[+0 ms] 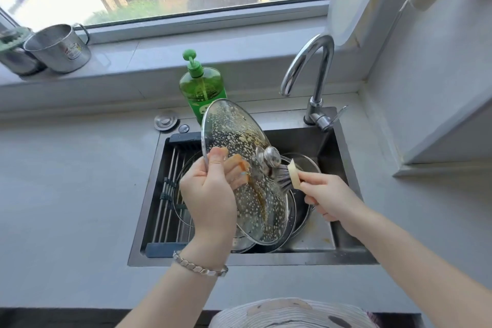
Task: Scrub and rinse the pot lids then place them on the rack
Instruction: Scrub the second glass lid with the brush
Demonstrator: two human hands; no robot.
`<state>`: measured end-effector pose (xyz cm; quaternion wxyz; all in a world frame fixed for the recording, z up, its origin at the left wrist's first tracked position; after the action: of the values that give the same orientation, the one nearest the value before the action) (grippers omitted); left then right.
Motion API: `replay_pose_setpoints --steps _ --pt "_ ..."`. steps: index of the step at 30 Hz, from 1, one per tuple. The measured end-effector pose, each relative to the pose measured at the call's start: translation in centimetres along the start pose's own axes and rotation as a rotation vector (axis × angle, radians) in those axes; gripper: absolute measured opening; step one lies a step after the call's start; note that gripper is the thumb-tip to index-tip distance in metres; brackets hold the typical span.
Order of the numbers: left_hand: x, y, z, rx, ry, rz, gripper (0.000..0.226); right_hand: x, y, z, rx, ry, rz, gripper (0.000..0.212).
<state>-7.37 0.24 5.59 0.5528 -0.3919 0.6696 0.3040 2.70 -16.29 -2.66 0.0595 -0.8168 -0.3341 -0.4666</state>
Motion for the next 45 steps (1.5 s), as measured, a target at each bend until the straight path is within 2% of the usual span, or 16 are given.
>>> replay_pose_setpoints --steps 6,8,9,12,13,18,21,23,26,30,33,36,39,41,44,45 --pt "0.6 -0.1 0.7 -0.049 0.136 -0.106 0.026 2.8 -1.9 -5.2 -0.277 0.553 -0.397 0.037" --pt "0.5 -0.4 0.4 0.003 0.092 -0.038 0.028 4.9 -3.4 -6.9 -0.253 0.748 -0.491 0.039" --pt "0.5 -0.7 0.0 0.038 0.079 -0.016 0.029 5.9 -3.5 -6.3 -0.249 0.766 -0.49 0.039" --pt "0.4 -1.5 -0.9 0.118 0.107 -0.038 0.026 7.1 -0.6 -2.0 -0.278 0.564 -0.359 0.039" --pt "0.3 -1.6 -1.0 0.129 0.109 -0.038 0.025 7.1 0.2 -1.5 -0.307 0.562 -0.353 0.039" --pt "0.1 -1.0 0.4 0.14 0.046 0.041 0.037 7.1 -3.2 -6.5 -0.114 0.853 -0.488 0.043" --pt "0.2 -1.1 0.5 0.174 0.132 0.017 0.03 7.1 -0.3 -3.1 -0.24 0.705 -0.484 0.043" --pt "0.4 -1.0 0.5 0.195 0.144 0.028 0.03 7.3 -0.5 -3.8 -0.235 0.776 -0.511 0.041" --pt "0.6 -0.6 0.8 0.198 0.146 0.041 0.036 6.8 -3.3 -7.1 -0.033 0.896 -0.581 0.044" --pt "0.6 -1.7 0.3 0.317 0.184 0.055 0.032 9.5 0.1 -1.9 -0.205 0.702 -0.521 0.042" --pt "0.5 -1.8 0.1 0.366 0.2 0.048 0.035 10.7 -0.6 -2.8 -0.162 0.793 -0.591 0.044" --pt "0.6 -1.5 0.3 0.369 0.202 0.045 0.035 10.6 -1.4 -3.8 -0.03 0.832 -0.624 0.047" --pt "0.8 -1.4 0.5 0.352 0.198 0.068 0.033 10.5 0.6 -1.3 -0.169 0.722 -0.622 0.043" --pt "0.9 -1.1 1.1 0.302 0.209 0.045 0.033 9.7 -0.9 -3.1 -0.131 0.825 -0.665 0.043" --pt "1.1 0.0 2.2 0.19 0.225 0.01 0.034 7.0 -4.6 -8.0 0.089 0.947 -0.685 0.047" --pt "1.1 0.1 2.4 0.172 0.226 0.001 0.034 6.9 -4.6 -7.9 0.073 0.969 -0.704 0.046"
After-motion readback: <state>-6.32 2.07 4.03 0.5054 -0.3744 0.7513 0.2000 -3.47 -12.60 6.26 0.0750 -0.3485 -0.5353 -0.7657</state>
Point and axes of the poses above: each hand's wrist, its own z-axis towards the middle knuckle, its own y-axis out of the back of the hand, x = y × z, the point moved 6 cm from there along z, towards the middle knuckle
